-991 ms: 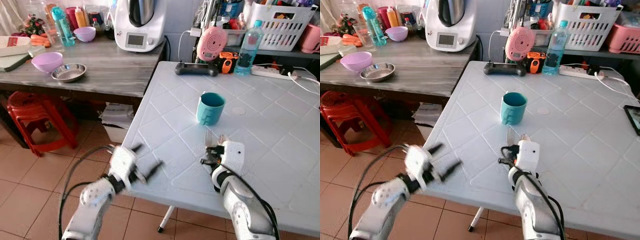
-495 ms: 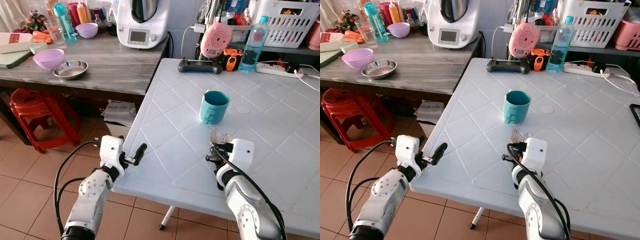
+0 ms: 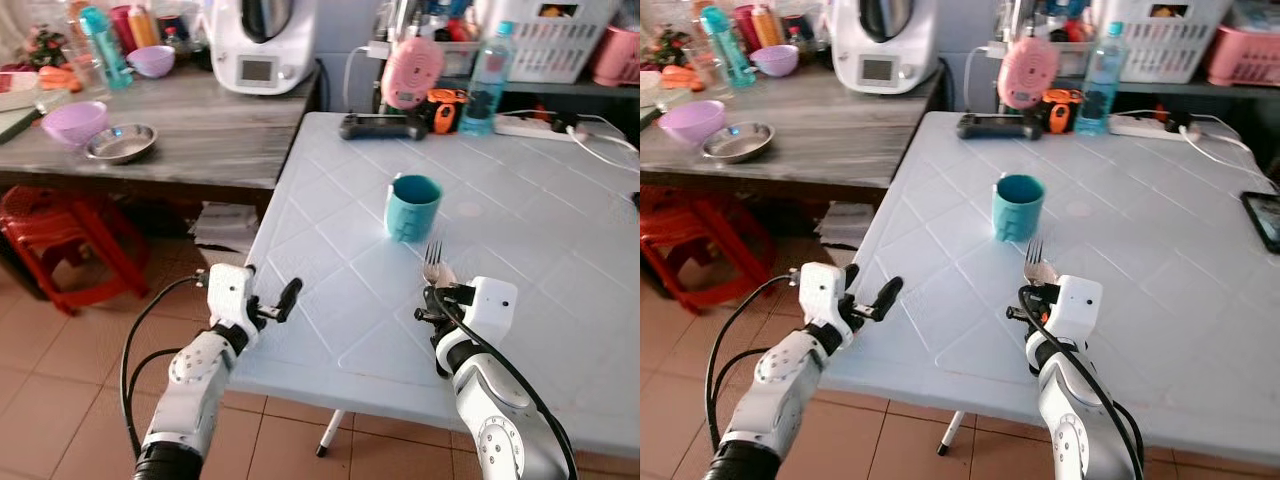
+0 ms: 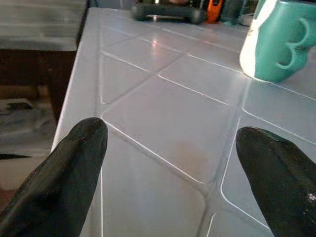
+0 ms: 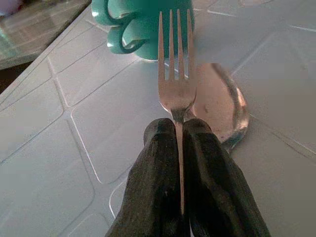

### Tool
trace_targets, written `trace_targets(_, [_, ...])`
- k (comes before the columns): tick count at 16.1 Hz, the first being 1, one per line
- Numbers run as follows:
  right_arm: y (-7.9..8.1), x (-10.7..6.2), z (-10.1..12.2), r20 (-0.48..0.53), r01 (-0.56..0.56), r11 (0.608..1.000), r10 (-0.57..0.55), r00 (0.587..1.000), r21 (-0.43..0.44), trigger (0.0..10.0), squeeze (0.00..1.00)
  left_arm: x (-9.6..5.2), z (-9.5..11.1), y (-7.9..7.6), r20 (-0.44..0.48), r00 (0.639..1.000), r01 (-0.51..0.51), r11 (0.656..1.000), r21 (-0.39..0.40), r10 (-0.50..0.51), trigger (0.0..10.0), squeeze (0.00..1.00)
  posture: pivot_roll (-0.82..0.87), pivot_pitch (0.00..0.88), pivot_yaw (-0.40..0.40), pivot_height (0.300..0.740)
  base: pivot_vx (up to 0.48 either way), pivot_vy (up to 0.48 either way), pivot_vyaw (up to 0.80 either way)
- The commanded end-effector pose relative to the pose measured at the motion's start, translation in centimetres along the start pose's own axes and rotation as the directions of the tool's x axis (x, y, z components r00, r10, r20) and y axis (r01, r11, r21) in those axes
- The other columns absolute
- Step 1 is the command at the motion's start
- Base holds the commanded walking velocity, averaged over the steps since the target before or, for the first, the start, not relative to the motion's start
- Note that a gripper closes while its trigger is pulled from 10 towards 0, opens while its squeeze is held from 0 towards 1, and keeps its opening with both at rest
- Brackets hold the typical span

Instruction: Setting the table

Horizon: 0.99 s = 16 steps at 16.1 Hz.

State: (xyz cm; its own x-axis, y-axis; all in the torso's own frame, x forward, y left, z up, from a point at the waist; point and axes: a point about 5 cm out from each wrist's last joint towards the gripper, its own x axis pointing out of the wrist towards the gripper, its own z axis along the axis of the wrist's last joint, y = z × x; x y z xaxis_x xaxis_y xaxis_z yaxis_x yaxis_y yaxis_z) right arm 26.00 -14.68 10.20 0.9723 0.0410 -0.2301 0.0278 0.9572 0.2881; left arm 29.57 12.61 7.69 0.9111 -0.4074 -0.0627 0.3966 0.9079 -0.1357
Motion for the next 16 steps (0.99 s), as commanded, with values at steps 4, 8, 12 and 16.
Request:
trace_targets(4, [0.9, 0.1, 0.2, 0.023, -0.025, 1.000, 0.025, 0.999, 0.016, 10.0, 0.00, -0.1, -0.1, 0.6, -0.014, 1.000, -0.021, 1.000, -0.003, 0.021, 10.0, 0.00, 0.08, 0.000, 0.044, 0.740, 0.000, 0.311, -0.25])
trace_targets(8, [1.1, 0.2, 0.3, 0.034, -0.029, 1.000, 0.029, 0.999, 0.012, 10.0, 0.00, -0.1, -0.2, 0.5, -0.013, 1.000, -0.020, 1.000, -0.003, 0.020, 10.0, 0.00, 0.08, 0.000, 0.044, 0.740, 0.000, 0.315, 0.00])
trace_targets(12, [0.6, 0.0, 0.6, 0.068, -0.020, 1.000, 0.020, 0.997, 0.011, 10.0, 0.00, 0.1, -0.1, 0.5, -0.009, 1.000, -0.025, 1.000, -0.007, 0.025, 10.0, 0.00, 0.08, 0.000, 0.042, 0.740, 0.000, 0.317, 0.00])
trace_targets(16, [0.0, 0.0, 0.4, 0.079, 0.001, 1.000, -0.001, 0.997, -0.001, 10.0, 0.00, 0.3, 0.2, 0.8, -0.004, 1.000, -0.030, 1.000, -0.002, 0.030, 10.0, 0.00, 0.07, 0.000, 0.045, 0.740, 0.000, 0.322, 0.00])
